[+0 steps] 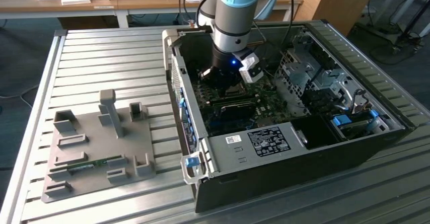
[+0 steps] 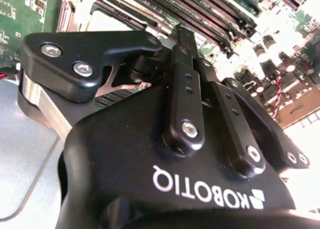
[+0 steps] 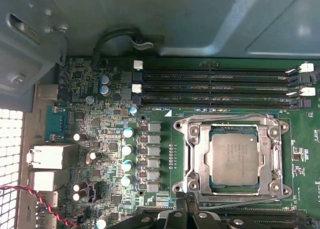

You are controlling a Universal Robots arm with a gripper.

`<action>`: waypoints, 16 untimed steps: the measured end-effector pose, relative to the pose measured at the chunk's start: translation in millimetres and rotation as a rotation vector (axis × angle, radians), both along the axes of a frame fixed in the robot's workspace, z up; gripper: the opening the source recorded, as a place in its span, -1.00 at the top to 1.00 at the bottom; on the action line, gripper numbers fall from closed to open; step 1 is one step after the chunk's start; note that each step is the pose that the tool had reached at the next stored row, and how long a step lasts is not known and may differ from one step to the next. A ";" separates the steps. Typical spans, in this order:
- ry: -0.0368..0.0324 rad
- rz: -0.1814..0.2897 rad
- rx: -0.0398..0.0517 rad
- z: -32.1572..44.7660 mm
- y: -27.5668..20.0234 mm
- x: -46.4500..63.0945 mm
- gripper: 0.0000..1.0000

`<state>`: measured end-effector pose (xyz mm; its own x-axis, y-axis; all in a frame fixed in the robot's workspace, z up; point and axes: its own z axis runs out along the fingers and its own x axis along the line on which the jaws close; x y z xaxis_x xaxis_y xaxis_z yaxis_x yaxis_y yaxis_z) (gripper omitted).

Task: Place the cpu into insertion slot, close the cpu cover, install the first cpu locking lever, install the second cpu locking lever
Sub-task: 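Install the second cpu locking lever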

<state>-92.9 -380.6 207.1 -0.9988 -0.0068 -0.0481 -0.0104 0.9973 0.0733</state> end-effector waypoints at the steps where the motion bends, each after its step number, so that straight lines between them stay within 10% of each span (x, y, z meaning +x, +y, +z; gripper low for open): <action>1: 0.0000 0.000 0.0010 -0.2 0.0 0.0 0.79; 16: 0.0000 0.000 0.0040 -4.9 0.0 -2.9 0.79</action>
